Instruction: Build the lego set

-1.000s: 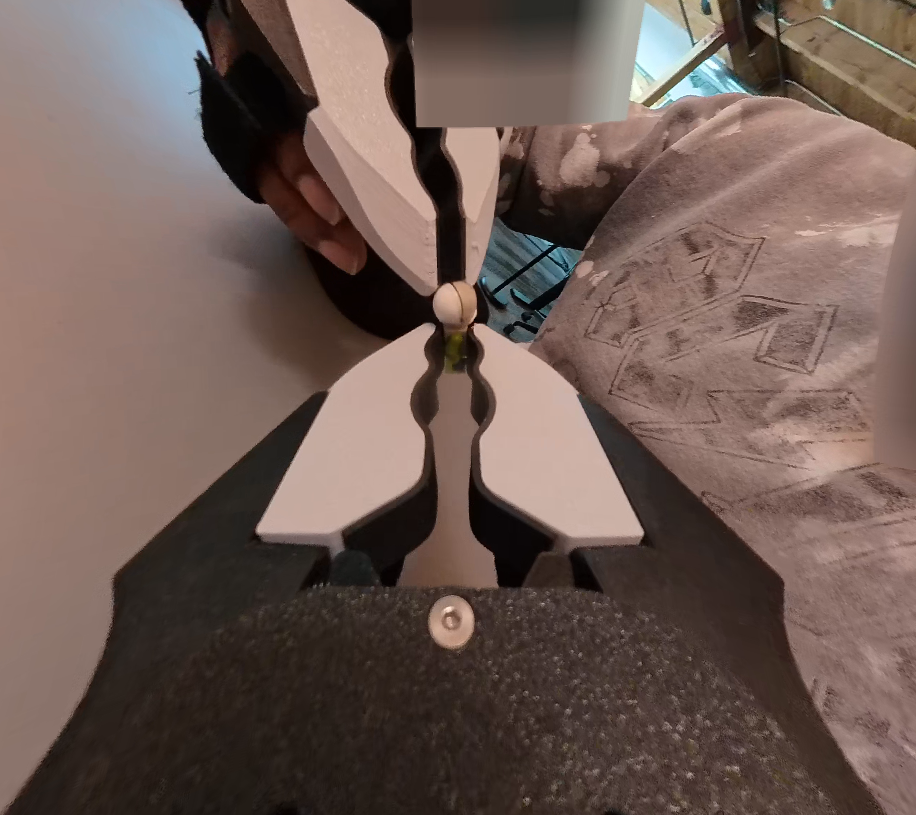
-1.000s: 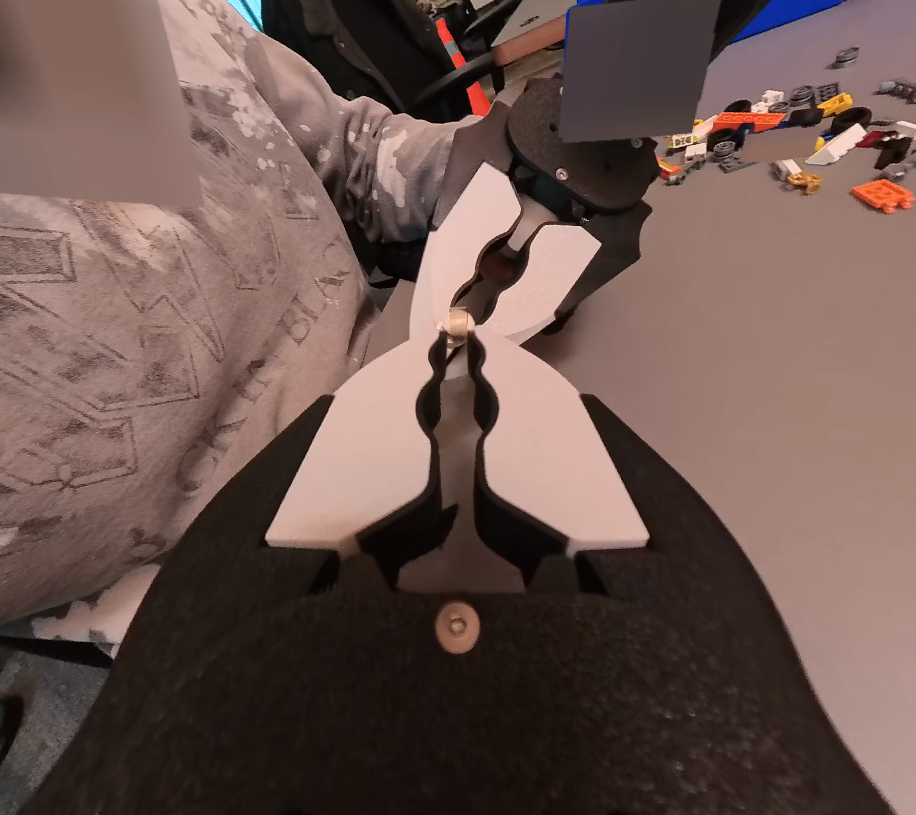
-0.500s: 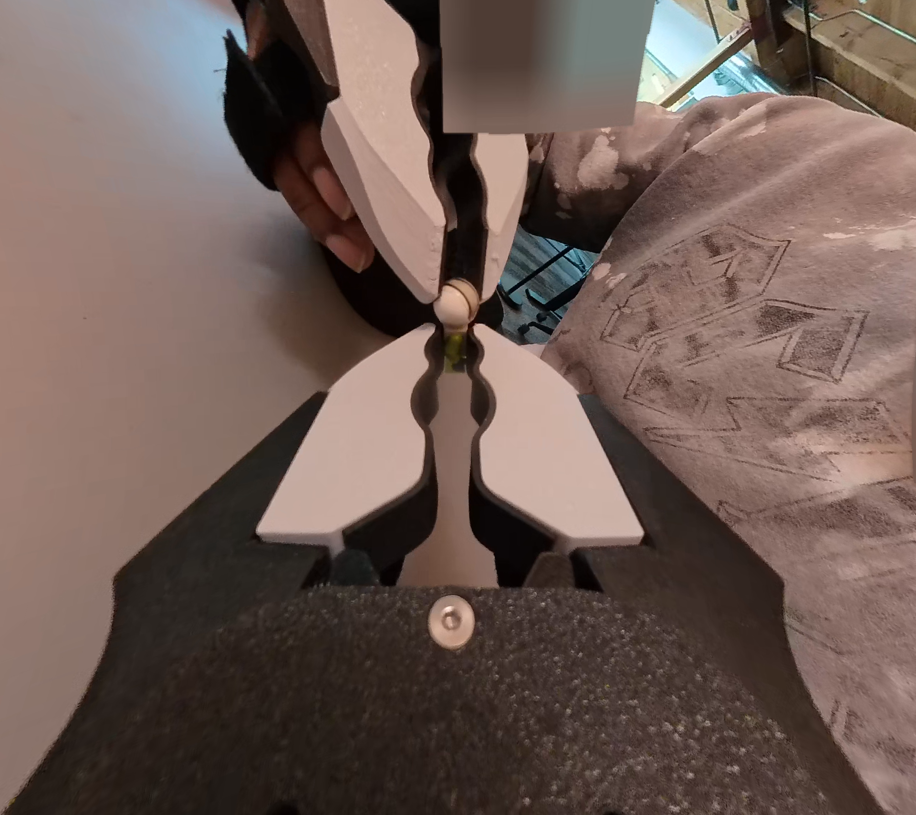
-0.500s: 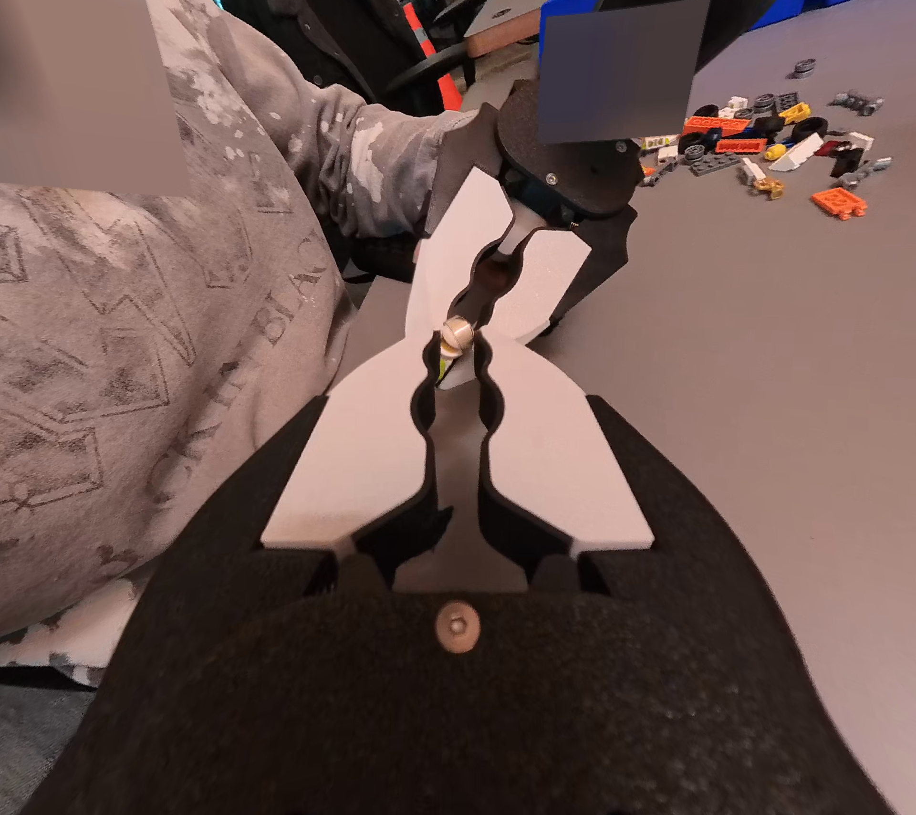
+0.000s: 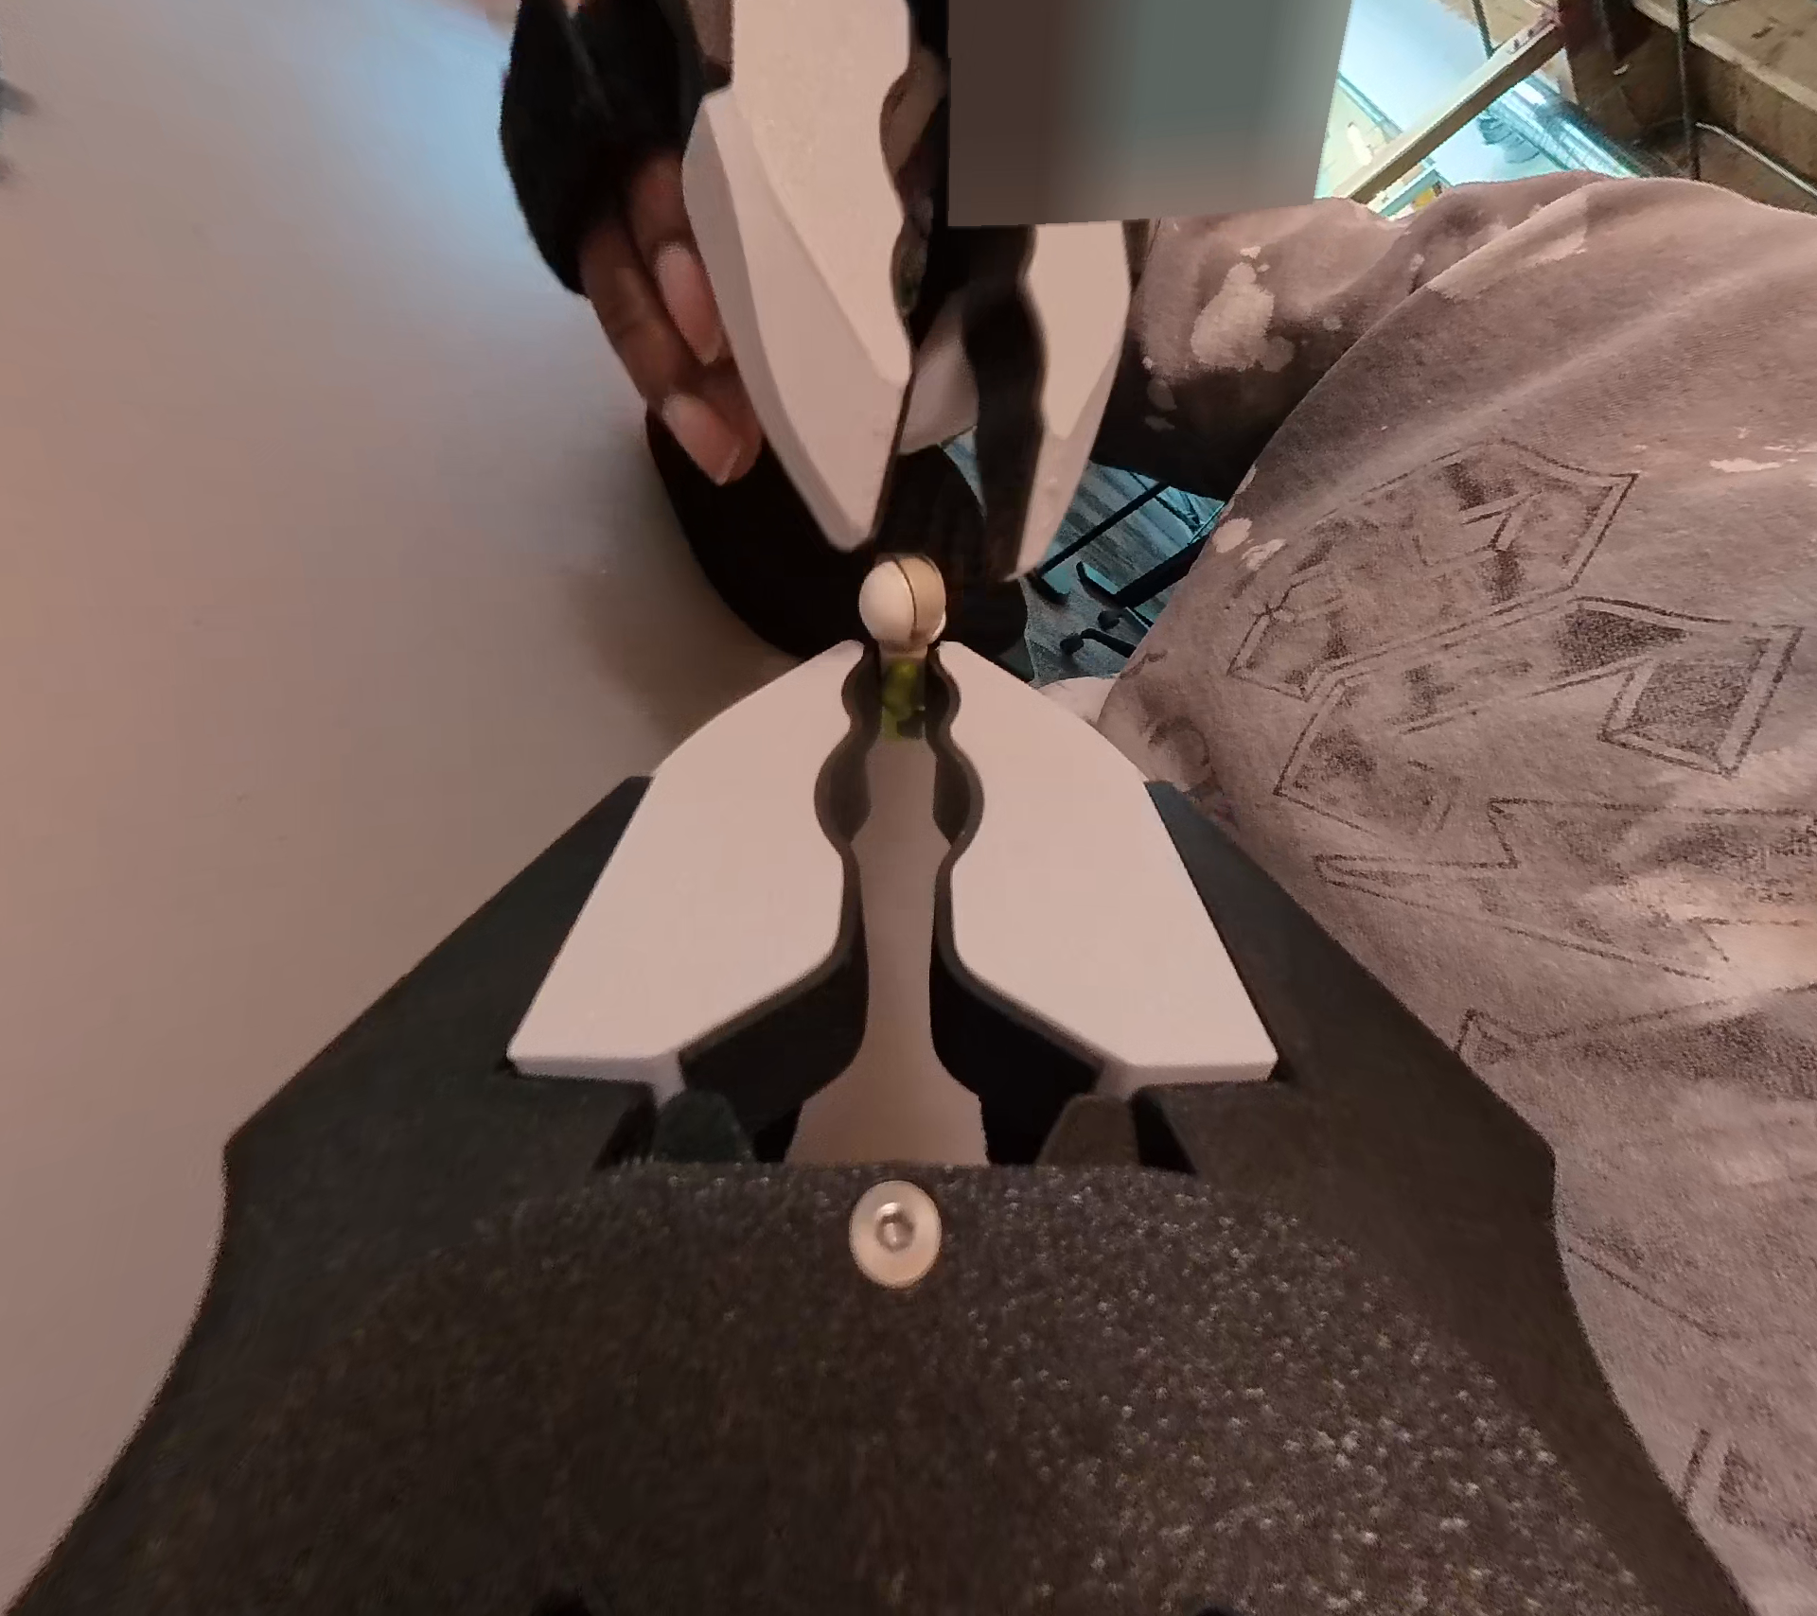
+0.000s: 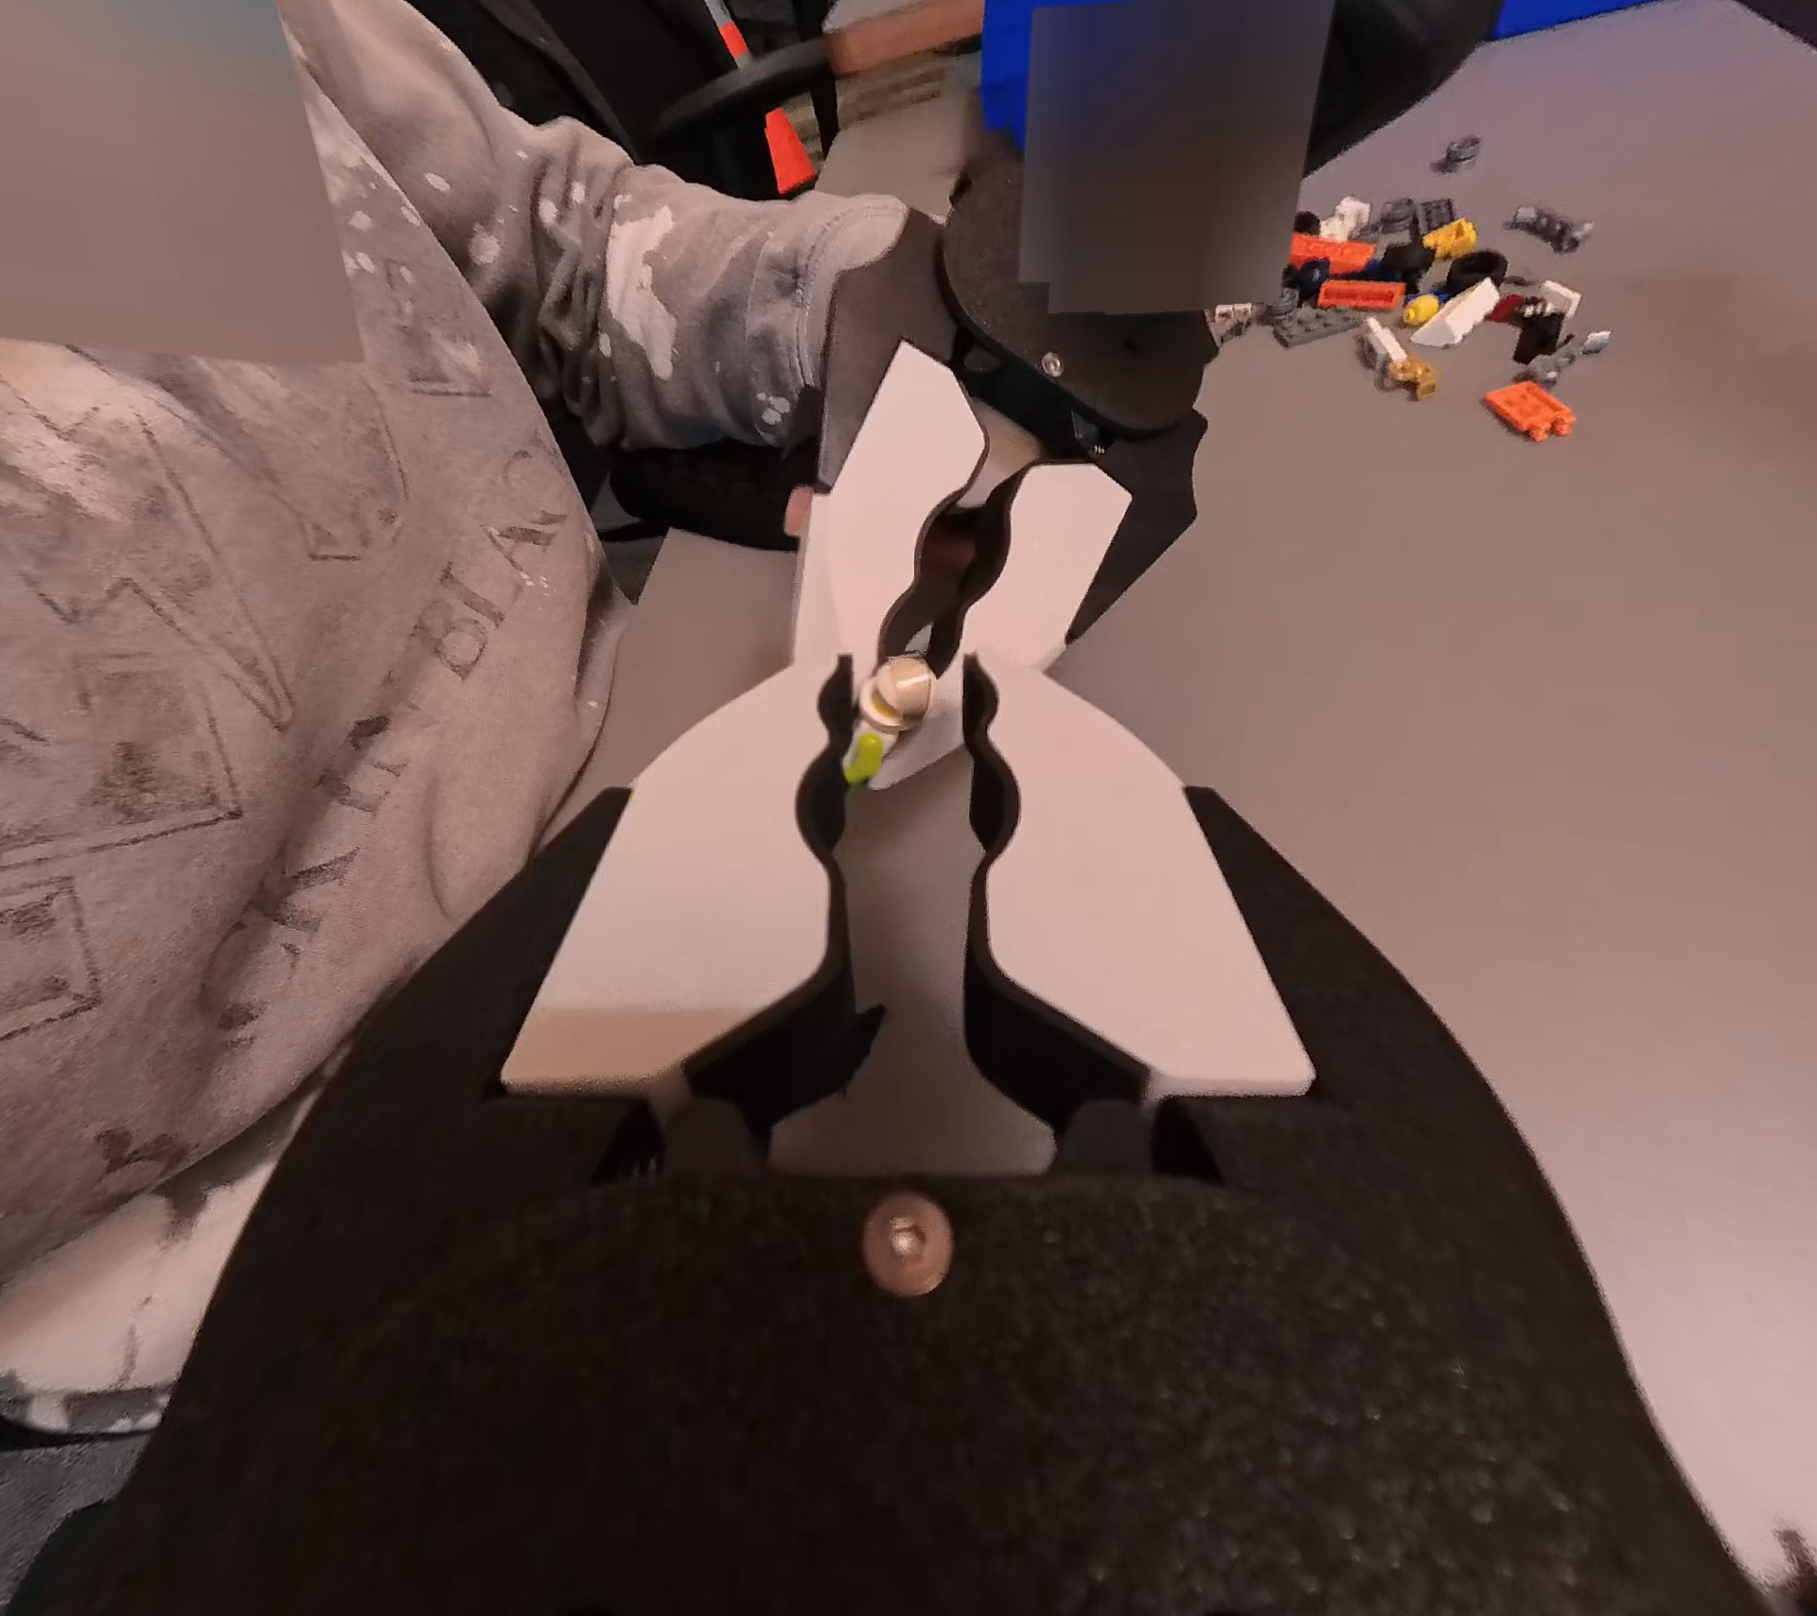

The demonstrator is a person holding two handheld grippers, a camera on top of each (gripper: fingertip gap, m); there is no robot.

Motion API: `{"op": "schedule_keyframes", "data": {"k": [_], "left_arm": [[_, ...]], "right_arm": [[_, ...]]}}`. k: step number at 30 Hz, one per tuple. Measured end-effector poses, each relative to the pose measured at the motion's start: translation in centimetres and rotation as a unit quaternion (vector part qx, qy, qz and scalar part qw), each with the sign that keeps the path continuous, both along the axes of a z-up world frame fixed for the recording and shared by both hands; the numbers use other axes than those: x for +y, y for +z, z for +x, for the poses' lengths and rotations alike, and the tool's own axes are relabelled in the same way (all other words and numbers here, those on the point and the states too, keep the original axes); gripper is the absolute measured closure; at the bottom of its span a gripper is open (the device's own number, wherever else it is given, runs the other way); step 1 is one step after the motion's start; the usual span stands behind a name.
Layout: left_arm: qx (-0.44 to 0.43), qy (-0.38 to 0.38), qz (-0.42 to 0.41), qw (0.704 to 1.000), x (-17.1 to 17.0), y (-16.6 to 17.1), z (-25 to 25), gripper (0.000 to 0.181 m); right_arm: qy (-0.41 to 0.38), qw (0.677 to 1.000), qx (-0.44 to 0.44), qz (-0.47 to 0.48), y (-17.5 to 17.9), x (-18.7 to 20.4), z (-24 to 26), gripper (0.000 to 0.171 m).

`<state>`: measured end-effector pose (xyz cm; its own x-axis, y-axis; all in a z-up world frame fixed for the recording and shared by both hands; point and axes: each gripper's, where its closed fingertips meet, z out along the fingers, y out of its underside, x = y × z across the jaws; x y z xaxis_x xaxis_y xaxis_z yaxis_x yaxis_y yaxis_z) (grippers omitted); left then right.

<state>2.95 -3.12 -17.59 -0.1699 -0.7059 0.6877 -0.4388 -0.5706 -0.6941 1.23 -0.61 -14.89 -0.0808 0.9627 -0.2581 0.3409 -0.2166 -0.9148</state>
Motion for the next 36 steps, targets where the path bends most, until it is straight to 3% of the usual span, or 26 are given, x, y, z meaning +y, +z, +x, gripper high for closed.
{"op": "schedule_keyframes", "data": {"k": [8, 11, 17, 36], "left_arm": [[-0.009, -0.002, -0.034, 0.999, 0.2, 0.0, 0.0, 0.173], [-0.007, -0.004, -0.039, 0.999, 0.1, -0.2, 0.0, 0.173], [-0.004, -0.001, -0.035, 0.999, 0.2, -0.3, 0.1, 0.173], [-0.005, 0.006, -0.033, 0.999, 0.5, -0.3, 0.1, 0.173]], "right_arm": [[-0.01, 0.977, -0.062, 0.205, -1.2, -0.4, 0.4, 0.116], [-0.016, 0.964, -0.078, 0.253, -1.7, -0.6, 0.1, 0.114], [-0.01, 0.987, -0.05, 0.154, -1.1, -0.7, 0.6, 0.13], [-0.017, 0.989, -0.065, 0.132, -1.9, -0.9, 0.2, 0.135]]}}
